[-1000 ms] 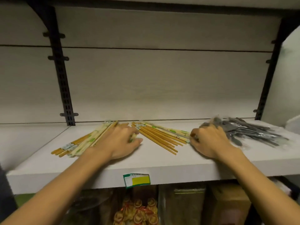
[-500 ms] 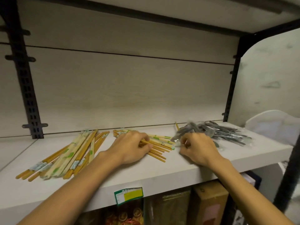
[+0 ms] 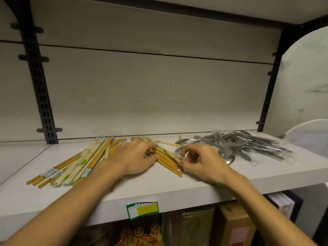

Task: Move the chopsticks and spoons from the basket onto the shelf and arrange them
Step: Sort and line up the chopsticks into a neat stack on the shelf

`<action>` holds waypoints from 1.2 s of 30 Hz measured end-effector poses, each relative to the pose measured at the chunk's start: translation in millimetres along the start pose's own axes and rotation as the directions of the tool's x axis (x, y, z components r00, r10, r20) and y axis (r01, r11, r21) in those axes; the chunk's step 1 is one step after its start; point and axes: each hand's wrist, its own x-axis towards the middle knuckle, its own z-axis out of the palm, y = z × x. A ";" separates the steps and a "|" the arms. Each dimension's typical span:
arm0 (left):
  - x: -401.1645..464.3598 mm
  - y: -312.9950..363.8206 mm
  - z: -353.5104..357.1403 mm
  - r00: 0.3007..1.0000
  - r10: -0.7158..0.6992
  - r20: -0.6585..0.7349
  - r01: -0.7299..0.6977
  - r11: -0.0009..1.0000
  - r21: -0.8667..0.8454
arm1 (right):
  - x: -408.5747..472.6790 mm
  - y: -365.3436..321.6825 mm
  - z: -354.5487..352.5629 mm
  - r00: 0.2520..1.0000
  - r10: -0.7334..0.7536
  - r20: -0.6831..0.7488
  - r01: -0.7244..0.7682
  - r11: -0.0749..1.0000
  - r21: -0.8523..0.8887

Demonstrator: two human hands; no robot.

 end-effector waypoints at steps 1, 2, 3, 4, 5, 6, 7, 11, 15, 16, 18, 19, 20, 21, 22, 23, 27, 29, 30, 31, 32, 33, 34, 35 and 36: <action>-0.4 -1.0 -0.3 1.000 -0.003 -0.004 0.003 1.000 0.006 | 1.1 -0.6 -0.5 0.999 -0.031 0.043 0.029 0.999 0.045; -1.0 -1.8 -0.6 1.000 -0.004 -0.009 0.004 1.000 0.005 | 2.8 0.2 -1.4 0.997 -0.057 0.046 0.053 0.995 0.082; -1.2 -2.3 -0.9 1.000 -0.004 -0.014 0.004 1.000 -0.001 | 5.6 2.9 -2.9 0.997 -0.070 0.013 0.068 0.993 0.096; -1.5 -2.4 -1.1 1.000 -0.006 -0.015 0.006 1.000 -0.008 | 9.9 7.6 -4.8 0.997 -0.072 -0.032 0.075 0.994 0.080; -1.9 -2.2 -1.1 1.000 -0.008 -0.011 0.008 1.000 -0.012 | 15.2 13.6 -7.1 0.996 -0.065 -0.060 0.067 0.997 0.030; -2.0 -1.8 -0.8 1.000 -0.010 -0.003 0.010 1.000 -0.010 | 21.8 20.2 -9.4 0.997 -0.048 -0.054 0.046 0.998 -0.042; -1.6 -1.1 -0.5 1.000 -0.011 0.008 0.011 1.000 -0.003 | 29.1 26.2 -11.1 1.000 -0.024 -0.018 0.021 0.991 -0.128; 2.6 6.3 -0.5 1.000 0.026 0.004 -0.026 0.999 -0.018 | 55.4 37.5 -9.2 0.992 -0.022 0.126 0.065 0.936 -0.346; 9.5 19.5 2.4 0.995 0.097 0.001 -0.097 0.994 -0.041 | 68.7 42.6 -3.9 0.979 -0.099 0.178 0.162 0.908 -0.387; 11.5 22.7 3.6 0.993 0.120 0.021 -0.118 0.992 -0.048 | 71.3 44.8 -5.1 0.980 -0.107 0.165 0.168 0.893 -0.418; 15.0 28.3 6.3 0.983 0.165 0.079 -0.160 0.985 -0.066 | 74.6 48.5 -11.3 0.984 -0.104 0.144 0.162 0.861 -0.482; 16.6 30.0 7.8 0.978 0.181 0.106 -0.173 0.982 -0.078 | 75.7 51.3 -15.2 0.986 -0.092 0.135 0.148 0.856 -0.495; 17.6 31.5 9.0 0.974 0.188 0.126 -0.178 0.980 -0.090 | 76.0 54.6 -18.6 0.988 -0.078 0.130 0.133 0.858 -0.496; 18.6 32.5 10.2 0.972 0.189 0.141 -0.176 0.979 -0.101 | 75.5 57.7 -21.8 0.990 -0.053 0.134 0.113 0.862 -0.494; 19.3 33.5 11.2 0.970 0.189 0.156 -0.174 0.979 -0.106 | 74.5 60.4 -24.5 0.990 -0.025 0.142 0.092 0.866 -0.492; 20.0 34.7 11.9 0.967 0.188 0.172 -0.170 0.979 -0.113 | 72.9 62.0 -27.0 0.988 0.006 0.155 0.072 0.866 -0.495; 18.4 36.6 11.0 0.974 0.162 0.158 -0.138 0.979 -0.153 | 71.5 67.7 -34.4 0.990 0.040 0.133 0.041 0.832 -0.554; 16.5 33.5 8.7 0.979 0.141 0.149 -0.117 0.981 -0.155 | 72.5 65.8 -37.9 0.993 0.058 0.107 0.021 0.785 -0.620; 14.9 32.4 7.1 0.981 0.132 0.146 -0.109 0.982 -0.154 | 73.2 64.1 -38.6 0.995 0.049 0.087 0.017 0.773 -0.634; 13.1 31.4 5.8 0.982 0.127 0.140 -0.105 0.983 -0.152 | 74.3 61.5 -38.1 0.997 0.021 0.073 0.029 0.777 -0.629; 10.9 30.7 4.5 0.983 0.127 0.131 -0.106 0.983 -0.153 | 75.9 58.6 -35.8 0.998 -0.019 0.067 0.055 0.797 -0.602; 8.2 30.2 2.9 0.985 0.126 0.121 -0.106 0.982 -0.159 | 77.6 55.1 -31.7 0.996 -0.052 0.074 0.084 0.827 -0.555; 5.2 28.8 1.6 0.986 0.120 0.112 -0.100 0.981 -0.167 | 79.2 50.9 -26.5 0.993 -0.070 0.096 0.109 0.855 -0.507; 1.6 26.5 0.2 0.989 0.106 0.105 -0.087 0.982 -0.168 | 80.9 46.9 -20.4 0.988 -0.073 0.134 0.129 0.871 -0.474; -2.6 23.4 -1.2 0.991 0.087 0.101 -0.070 0.985 -0.160 | 82.6 43.6 -13.7 0.980 -0.070 0.185 0.149 0.875 -0.460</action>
